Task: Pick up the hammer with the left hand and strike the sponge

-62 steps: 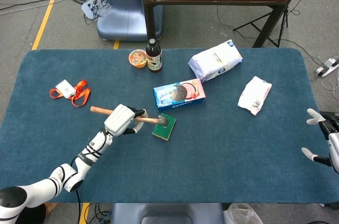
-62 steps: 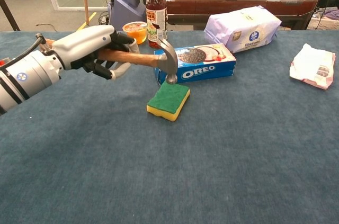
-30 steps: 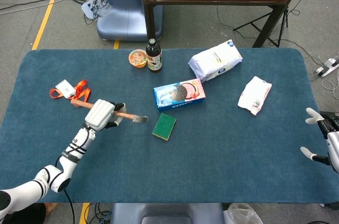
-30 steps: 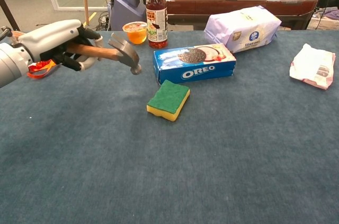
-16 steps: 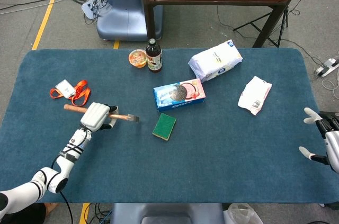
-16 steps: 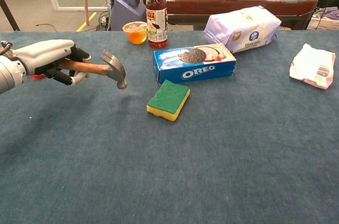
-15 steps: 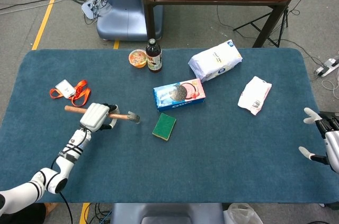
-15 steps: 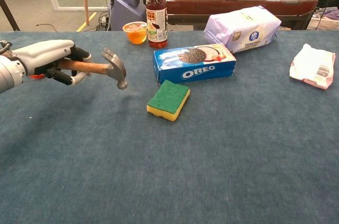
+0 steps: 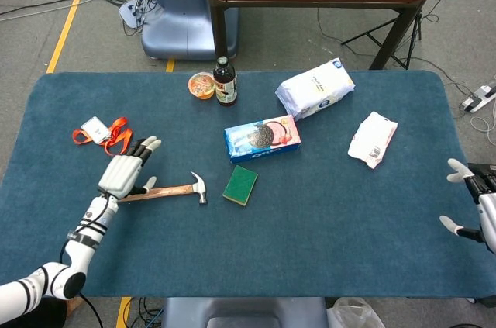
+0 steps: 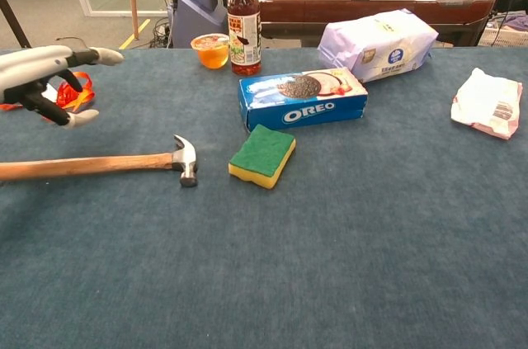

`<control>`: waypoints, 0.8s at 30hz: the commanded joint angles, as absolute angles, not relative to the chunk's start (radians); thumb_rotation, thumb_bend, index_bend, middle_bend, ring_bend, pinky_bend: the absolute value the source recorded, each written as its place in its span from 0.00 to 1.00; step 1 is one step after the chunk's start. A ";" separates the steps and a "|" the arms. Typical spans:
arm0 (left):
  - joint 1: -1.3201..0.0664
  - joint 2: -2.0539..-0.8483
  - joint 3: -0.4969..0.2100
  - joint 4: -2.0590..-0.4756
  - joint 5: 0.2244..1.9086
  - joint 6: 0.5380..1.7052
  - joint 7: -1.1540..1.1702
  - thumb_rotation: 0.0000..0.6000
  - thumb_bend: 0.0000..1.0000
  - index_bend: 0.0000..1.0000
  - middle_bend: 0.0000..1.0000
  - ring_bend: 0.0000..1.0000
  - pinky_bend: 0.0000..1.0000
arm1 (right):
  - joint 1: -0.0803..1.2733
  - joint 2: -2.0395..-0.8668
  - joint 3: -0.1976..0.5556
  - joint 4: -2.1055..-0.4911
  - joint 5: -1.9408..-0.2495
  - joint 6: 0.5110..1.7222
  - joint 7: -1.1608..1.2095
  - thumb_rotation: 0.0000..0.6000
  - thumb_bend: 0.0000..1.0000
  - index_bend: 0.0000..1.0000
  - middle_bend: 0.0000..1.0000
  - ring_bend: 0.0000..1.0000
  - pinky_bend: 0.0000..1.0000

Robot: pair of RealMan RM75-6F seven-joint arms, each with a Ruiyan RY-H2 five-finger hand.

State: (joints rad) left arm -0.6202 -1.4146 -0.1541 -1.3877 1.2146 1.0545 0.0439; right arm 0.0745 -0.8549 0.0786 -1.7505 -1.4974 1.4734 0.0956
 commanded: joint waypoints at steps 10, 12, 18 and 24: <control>-0.360 -1.232 -0.116 -1.660 1.142 1.372 0.164 1.00 0.35 0.12 0.05 0.04 0.22 | 0.114 -0.894 0.060 -1.717 -1.558 1.421 0.107 1.00 0.10 0.16 0.34 0.18 0.20; -0.319 -1.212 -0.098 -1.691 1.153 1.420 0.175 1.00 0.35 0.13 0.05 0.04 0.22 | 0.121 -0.904 0.063 -1.711 -1.575 1.428 0.110 1.00 0.10 0.16 0.34 0.18 0.20; -0.223 -1.175 -0.058 -1.769 1.213 1.536 0.176 1.00 0.34 0.14 0.05 0.04 0.22 | 0.134 -0.922 0.068 -1.705 -1.588 1.433 0.105 1.00 0.10 0.16 0.34 0.18 0.20; -0.167 -1.175 -0.028 -1.803 1.291 1.602 0.188 1.00 0.34 0.16 0.06 0.05 0.22 | 0.144 -0.928 0.066 -1.712 -1.592 1.425 0.096 1.00 0.10 0.16 0.34 0.18 0.20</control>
